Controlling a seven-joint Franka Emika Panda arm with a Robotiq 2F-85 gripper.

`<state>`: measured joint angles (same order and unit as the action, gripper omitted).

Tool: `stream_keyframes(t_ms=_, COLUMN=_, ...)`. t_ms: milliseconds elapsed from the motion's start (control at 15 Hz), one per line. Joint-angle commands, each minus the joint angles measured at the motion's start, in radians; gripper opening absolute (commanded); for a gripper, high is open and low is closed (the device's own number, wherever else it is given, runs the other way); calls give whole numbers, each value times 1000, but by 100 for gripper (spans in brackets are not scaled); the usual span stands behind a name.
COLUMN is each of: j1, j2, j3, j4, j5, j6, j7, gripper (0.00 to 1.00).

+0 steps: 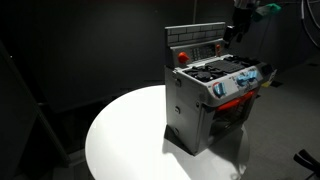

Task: Press the top button on the stove

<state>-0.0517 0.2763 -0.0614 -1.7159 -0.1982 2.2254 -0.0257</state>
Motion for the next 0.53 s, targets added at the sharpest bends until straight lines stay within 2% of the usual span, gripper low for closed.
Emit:
stream_keyframes(t_ms=0, j1=8, j2=14, j3=-7, j4=40, j5=-16, j6=-1, j7=11, gripper=100)
stream_keyframes(t_ms=467, j1=14, j2=10, j3=-2, j4=38, j5=-9, j6=-2, j7=7, gripper=100)
